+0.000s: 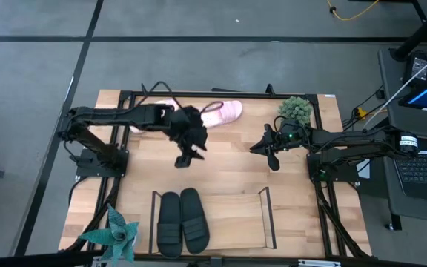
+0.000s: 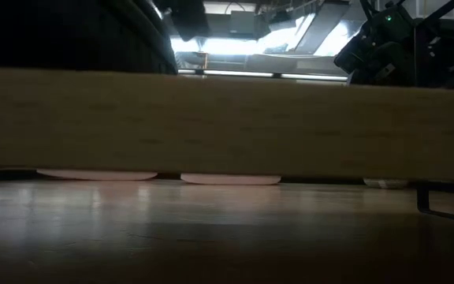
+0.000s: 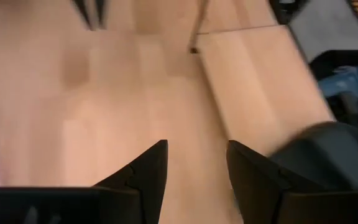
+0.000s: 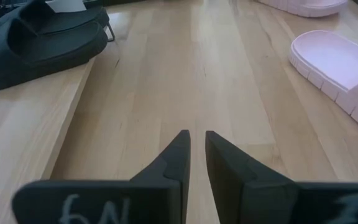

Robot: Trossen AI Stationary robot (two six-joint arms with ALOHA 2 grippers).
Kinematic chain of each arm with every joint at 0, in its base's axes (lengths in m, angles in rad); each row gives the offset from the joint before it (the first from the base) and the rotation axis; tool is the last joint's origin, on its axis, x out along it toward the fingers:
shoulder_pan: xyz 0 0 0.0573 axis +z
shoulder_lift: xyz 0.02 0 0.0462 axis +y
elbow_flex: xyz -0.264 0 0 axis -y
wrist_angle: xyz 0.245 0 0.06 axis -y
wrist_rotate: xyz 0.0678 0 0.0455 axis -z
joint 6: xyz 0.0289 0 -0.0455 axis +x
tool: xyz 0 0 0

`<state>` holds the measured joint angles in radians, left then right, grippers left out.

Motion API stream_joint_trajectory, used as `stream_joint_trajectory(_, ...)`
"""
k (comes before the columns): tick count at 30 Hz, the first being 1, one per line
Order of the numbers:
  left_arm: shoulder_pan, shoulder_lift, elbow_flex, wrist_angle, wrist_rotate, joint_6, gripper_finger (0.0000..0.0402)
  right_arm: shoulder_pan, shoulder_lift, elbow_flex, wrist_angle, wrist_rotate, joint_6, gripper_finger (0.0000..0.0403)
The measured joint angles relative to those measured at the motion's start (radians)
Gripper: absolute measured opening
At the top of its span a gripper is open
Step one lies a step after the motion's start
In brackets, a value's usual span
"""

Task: Pick and place slides into the shelf
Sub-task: Put the right pink slide on the shelf

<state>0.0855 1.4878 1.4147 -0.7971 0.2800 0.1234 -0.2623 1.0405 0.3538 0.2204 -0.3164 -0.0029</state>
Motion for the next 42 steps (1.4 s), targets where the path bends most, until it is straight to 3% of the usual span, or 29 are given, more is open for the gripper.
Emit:
stream_joint_trajectory(5, 0.082, 0.0, -0.032, 0.12, 0.022, 0.025, 0.0157, -0.001, 0.0, 0.0, 0.0, 0.0, -0.002, 0.0053)
stream_joint_trajectory(11, 0.171, -0.034, -0.198, 0.402, 0.214, 0.047, 0.0157, -0.002, 0.0, 0.0, 0.0, 0.0, -0.022, 0.0053)
stream_joint_trajectory(16, 0.236, -0.04, -0.305, 0.469, 0.202, 0.039, 0.0157, -0.008, 0.0, 0.0, 0.015, 0.001, -0.036, 0.0053)
stream_joint_trajectory(26, 0.343, -0.061, -0.333, 0.573, 0.201, 0.122, 0.0157, -0.034, 0.0, 0.006, 0.182, 0.008, -0.139, 0.0053)
stream_joint_trajectory(35, 0.432, -0.058, -0.496, 0.952, 0.235, 0.032, 0.0157, -0.071, 0.0, 0.047, 0.181, 0.008, -0.159, 0.0053)
stream_joint_trajectory(39, 0.458, -0.058, -0.53, 0.994, 0.318, 0.013, 0.0157, -0.084, 0.0, 0.066, 0.178, 0.008, -0.158, 0.0053)
stream_joint_trajectory(42, 0.471, -0.072, -0.531, 0.995, 0.313, 0.016, 0.0157, -0.094, 0.0, 0.092, 0.172, 0.008, -0.159, 0.0053)
